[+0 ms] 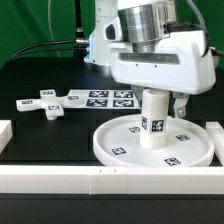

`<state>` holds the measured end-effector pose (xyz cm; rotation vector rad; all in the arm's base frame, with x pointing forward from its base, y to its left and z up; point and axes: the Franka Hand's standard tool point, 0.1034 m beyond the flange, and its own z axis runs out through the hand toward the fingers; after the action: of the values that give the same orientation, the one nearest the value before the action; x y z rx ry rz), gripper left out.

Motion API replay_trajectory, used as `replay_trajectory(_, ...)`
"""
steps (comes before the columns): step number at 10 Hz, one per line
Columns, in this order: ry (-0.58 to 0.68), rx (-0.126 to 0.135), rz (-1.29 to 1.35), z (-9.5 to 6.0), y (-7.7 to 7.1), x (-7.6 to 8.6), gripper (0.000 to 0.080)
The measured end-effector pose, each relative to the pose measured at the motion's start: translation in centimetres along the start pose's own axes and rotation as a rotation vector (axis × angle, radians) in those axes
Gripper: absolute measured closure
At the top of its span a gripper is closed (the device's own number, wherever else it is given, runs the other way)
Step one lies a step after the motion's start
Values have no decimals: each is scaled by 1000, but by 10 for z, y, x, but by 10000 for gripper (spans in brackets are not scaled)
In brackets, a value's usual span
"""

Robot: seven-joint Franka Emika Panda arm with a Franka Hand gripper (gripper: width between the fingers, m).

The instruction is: Assemble round table

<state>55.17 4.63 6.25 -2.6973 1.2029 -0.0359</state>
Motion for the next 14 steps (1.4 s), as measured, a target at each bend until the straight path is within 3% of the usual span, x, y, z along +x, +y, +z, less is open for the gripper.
replay_trajectory(3,16,-22,-367,-10,-6,-1,150)
replay_trajectory(8,11,-31,-715,-9,-4,0,150)
replay_trajectory(14,-38,-81,-1330,-9,-6,2,150)
